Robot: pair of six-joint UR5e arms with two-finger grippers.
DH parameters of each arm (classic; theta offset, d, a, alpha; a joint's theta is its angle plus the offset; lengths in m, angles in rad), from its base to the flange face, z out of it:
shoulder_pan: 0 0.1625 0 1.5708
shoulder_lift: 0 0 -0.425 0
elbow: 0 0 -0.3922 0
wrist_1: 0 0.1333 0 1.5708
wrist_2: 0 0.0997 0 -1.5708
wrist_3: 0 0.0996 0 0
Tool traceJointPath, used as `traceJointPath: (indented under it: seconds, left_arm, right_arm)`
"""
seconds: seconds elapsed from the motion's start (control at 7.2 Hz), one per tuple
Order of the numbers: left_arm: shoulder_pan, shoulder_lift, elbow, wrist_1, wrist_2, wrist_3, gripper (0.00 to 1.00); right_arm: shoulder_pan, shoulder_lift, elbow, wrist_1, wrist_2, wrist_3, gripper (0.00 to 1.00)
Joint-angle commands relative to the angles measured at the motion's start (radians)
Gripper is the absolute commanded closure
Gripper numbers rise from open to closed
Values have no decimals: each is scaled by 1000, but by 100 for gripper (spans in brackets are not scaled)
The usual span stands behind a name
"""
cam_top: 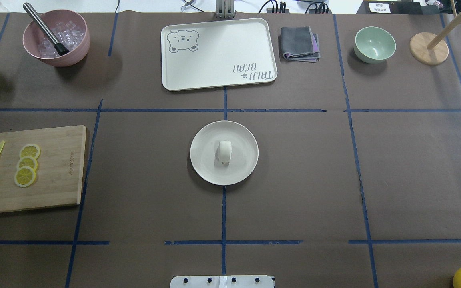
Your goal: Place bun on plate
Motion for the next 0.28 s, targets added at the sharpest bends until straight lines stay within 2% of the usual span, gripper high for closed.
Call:
traceJointPath:
  seconds: [0.0, 0.14]
  left_arm:
    - [1, -6, -13, -3, -4, 0, 0]
    - [3, -7, -11, -6, -4, 0, 0]
  right_arm:
    - [0, 3, 13, 3, 6, 3, 0]
    - [0, 2, 19, 20, 8, 6, 0]
